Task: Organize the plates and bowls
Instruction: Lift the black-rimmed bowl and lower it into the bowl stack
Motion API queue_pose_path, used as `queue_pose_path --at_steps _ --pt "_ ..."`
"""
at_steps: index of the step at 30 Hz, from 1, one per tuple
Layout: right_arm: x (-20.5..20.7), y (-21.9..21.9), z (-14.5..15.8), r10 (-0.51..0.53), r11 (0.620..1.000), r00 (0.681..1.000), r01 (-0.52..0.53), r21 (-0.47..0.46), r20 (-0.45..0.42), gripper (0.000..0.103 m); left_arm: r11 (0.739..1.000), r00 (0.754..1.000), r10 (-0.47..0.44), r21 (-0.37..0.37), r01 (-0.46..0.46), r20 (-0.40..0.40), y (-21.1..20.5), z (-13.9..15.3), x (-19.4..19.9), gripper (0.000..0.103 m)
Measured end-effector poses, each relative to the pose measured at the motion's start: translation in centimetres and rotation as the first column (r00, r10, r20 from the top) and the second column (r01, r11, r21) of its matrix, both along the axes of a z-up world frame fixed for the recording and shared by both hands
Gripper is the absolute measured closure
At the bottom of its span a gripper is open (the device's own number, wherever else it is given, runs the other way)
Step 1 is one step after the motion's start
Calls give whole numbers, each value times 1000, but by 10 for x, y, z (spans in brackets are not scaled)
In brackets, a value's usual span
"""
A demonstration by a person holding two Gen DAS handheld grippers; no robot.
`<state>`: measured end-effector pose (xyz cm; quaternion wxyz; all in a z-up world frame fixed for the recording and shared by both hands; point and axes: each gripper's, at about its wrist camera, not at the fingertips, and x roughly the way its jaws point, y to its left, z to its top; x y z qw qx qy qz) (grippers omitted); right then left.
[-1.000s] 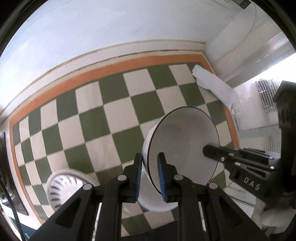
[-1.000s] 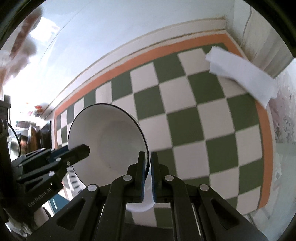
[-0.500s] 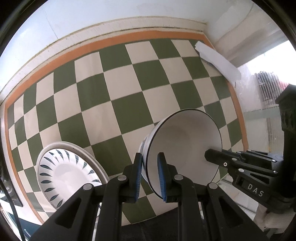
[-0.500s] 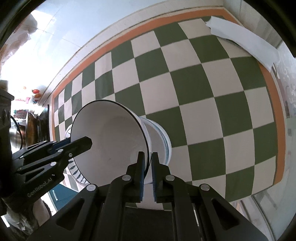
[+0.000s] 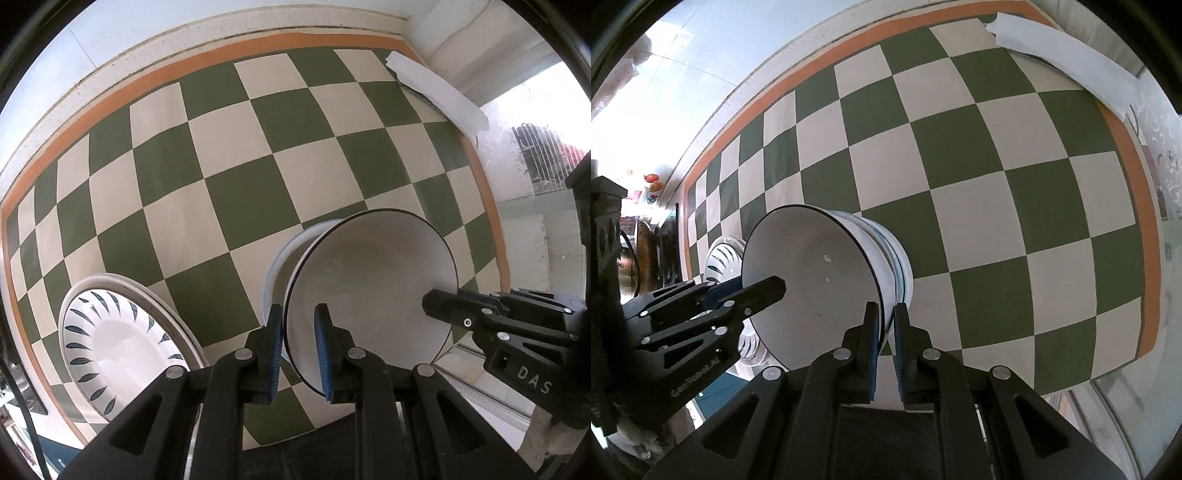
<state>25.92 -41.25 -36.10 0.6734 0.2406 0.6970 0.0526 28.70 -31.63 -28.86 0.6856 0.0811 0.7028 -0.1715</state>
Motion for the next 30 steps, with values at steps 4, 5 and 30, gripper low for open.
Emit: queue_pose_path --at_steps 4,5,30 --pt "0 3 -3 11 1000 1000 -11 -1 -6 93 1000 1000 10 8 -9 -5 1 -5 0 88" --pt "1 4 -5 14 1000 1000 -14 0 -10 93 1000 1000 13 10 -13 -7 1 -6 0 88" --pt "7 8 -12 10 1000 1000 -10 10 -29 93 999 1000 11 34 -11 10 5 -17 3 88"
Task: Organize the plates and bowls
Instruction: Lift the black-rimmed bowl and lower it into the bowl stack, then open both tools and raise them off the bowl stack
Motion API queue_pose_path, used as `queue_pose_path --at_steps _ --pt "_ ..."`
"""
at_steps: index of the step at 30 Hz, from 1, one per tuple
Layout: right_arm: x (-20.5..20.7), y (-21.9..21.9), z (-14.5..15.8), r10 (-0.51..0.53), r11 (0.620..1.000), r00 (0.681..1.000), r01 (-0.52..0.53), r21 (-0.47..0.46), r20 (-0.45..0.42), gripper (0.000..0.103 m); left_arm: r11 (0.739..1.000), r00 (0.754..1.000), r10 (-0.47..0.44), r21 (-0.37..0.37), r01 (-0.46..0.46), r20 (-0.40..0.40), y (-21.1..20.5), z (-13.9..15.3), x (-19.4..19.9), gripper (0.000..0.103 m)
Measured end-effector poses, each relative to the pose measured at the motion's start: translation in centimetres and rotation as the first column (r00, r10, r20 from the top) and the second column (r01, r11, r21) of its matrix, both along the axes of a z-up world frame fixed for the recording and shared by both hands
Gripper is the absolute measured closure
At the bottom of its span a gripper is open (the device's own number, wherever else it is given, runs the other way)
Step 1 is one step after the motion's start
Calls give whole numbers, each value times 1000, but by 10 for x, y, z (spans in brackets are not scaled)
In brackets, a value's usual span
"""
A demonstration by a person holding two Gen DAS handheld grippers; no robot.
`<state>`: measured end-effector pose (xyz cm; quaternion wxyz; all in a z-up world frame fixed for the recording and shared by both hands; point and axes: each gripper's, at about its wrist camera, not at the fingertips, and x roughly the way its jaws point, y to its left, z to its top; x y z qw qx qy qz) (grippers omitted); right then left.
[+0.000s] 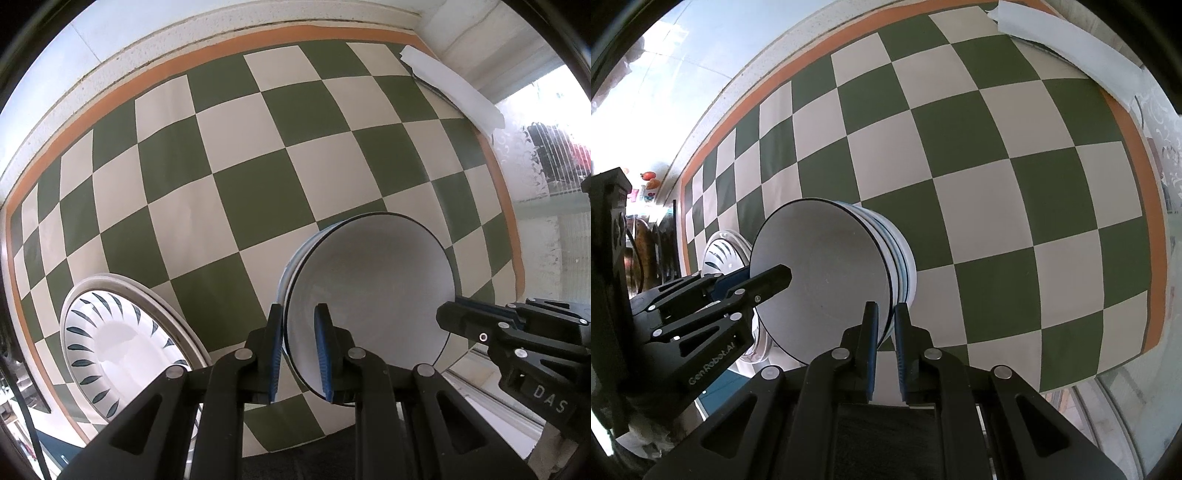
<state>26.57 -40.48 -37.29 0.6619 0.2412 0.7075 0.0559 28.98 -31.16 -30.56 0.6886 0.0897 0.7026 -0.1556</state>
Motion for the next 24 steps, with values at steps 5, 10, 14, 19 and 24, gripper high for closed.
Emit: queue_pose_path --at_steps 5,10,14,19,24 --pt "0 3 3 9 1000 1000 -9 -7 6 93 1000 1000 -4 4 4 6 -1 -1 0 88" --pt "0 3 2 7 1000 1000 -7 -7 3 92 1000 1000 -2 0 2 -1 -1 0 -1 88" --pt "-1 1 1 5 1000 1000 -5 -8 0 92 1000 1000 -6 15 6 6 1 9 -7 87" --pt "-9 5 18 17 999 999 -16 -49 31 88 1000 998 -13 -10 14 59 4 36 -15 77" --pt "-25 8 55 8 996 994 2 -87 113 65 999 993 5 -53 1 118 14 71 -24 52"
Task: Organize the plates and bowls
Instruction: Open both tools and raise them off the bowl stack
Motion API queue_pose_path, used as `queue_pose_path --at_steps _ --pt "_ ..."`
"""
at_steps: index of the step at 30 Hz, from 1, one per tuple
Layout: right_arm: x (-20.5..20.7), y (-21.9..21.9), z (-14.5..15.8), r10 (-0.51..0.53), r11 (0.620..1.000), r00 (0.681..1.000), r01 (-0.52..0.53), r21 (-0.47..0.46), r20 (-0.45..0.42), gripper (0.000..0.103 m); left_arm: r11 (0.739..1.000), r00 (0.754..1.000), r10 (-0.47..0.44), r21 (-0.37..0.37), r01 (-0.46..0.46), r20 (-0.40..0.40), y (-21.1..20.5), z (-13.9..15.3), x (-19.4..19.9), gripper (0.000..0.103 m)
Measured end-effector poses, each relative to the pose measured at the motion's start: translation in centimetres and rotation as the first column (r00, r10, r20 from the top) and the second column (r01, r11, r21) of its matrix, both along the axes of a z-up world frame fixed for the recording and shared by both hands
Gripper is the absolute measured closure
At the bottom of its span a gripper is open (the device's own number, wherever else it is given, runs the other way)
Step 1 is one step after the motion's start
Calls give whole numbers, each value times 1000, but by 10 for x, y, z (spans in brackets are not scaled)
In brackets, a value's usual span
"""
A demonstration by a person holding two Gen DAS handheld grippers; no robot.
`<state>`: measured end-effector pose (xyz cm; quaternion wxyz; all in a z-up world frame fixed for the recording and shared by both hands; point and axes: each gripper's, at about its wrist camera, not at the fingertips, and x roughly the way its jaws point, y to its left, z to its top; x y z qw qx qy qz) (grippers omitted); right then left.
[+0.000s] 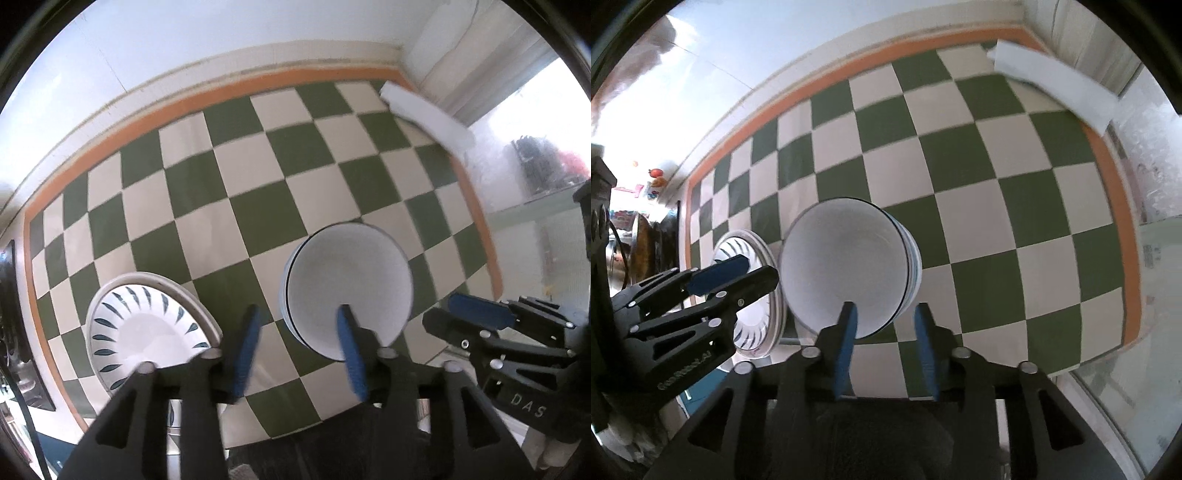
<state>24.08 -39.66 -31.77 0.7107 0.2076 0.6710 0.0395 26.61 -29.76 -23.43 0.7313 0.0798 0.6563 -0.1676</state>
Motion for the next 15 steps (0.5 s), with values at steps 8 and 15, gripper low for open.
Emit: queue_pose_path --at_steps 8,15 --pt "-27 9 57 11 999 995 -7 -39 96 30 1000 991 4 -2 -4 131 16 47 -19 14" --pt "-47 14 98 9 996 989 5 -94 150 18 999 988 28 -19 -26 149 30 78 -37 9"
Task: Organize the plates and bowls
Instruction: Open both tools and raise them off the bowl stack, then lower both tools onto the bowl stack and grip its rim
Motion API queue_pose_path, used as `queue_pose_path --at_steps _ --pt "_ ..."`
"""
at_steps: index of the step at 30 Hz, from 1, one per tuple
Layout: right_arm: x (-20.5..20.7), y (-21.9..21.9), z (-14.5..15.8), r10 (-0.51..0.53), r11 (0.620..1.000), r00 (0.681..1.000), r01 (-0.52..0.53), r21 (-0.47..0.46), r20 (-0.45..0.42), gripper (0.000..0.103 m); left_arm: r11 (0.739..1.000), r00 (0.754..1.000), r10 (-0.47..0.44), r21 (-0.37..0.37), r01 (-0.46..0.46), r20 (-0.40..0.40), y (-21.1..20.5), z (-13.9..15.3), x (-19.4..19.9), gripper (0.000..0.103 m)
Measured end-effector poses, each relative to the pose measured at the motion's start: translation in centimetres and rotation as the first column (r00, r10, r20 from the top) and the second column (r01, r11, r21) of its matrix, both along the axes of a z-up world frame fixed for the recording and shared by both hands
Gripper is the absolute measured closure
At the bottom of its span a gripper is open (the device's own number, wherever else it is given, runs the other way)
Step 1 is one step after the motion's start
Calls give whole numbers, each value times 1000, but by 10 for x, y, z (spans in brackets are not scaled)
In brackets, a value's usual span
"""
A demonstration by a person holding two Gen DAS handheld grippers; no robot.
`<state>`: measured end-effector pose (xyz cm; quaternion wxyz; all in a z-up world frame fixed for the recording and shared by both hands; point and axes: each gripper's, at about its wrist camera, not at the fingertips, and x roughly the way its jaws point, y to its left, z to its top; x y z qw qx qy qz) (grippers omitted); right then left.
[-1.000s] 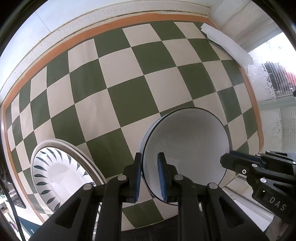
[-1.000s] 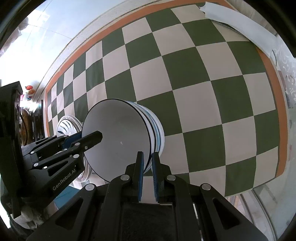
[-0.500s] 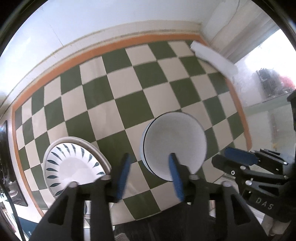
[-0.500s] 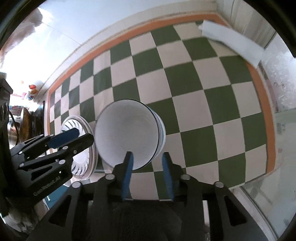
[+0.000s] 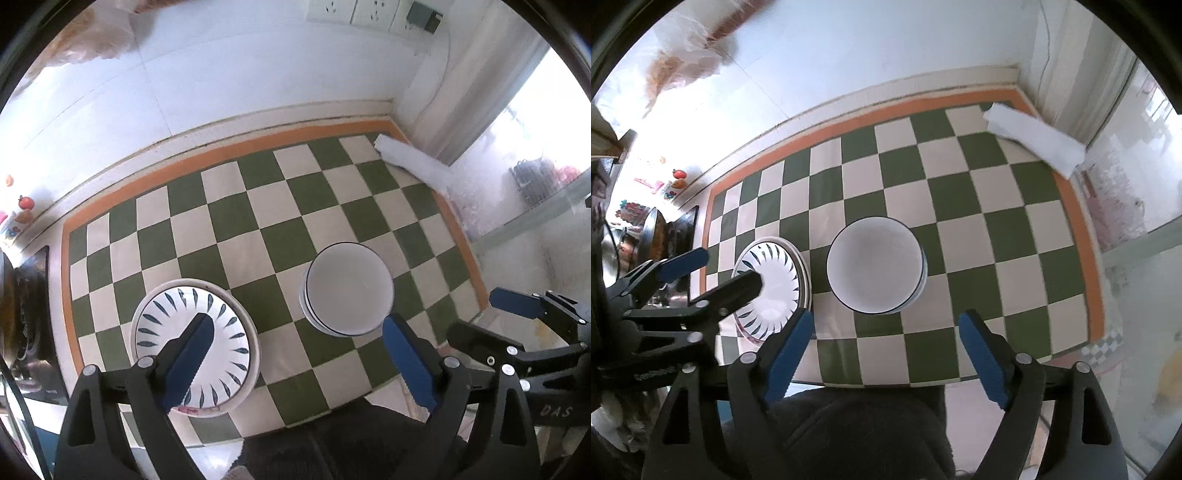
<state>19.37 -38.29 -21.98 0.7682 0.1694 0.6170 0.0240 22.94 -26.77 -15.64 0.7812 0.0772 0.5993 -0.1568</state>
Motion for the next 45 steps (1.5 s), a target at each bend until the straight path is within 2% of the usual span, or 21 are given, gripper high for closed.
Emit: queue_pose_path --at_steps 11,17,21,28,33,37,45 --pt "-29 5 44 -12 1000 997 13 -1 70 15 998 1000 24 -56 -23 1 15 31 -23 9" --pt "-30 3 41 -19 1000 998 19 14 65 14 997 999 35 -71 -35 -1 16 36 -25 9" --pt "-26 -4 28 -36 998 998 34 50 43 14 996 998 57 -68 -59 -30 15 21 -16 9" --pt "-11 -23 -12 -95 988 995 92 122 17 14 989 980 102 -89 -118 -174 13 -40 23 9" --pt "4 -39 -63 -154 965 987 162 204 -56 14 984 949 111 -103 -147 -295 3 -87 50 9" --pt "13 -48 -109 -184 940 974 214 266 -132 14 980 912 123 -97 -174 -390 -5 -124 69 9" --pt "26 -54 -180 -204 869 954 280 409 -222 14 979 863 122 -83 -186 -490 -18 -170 95 9"
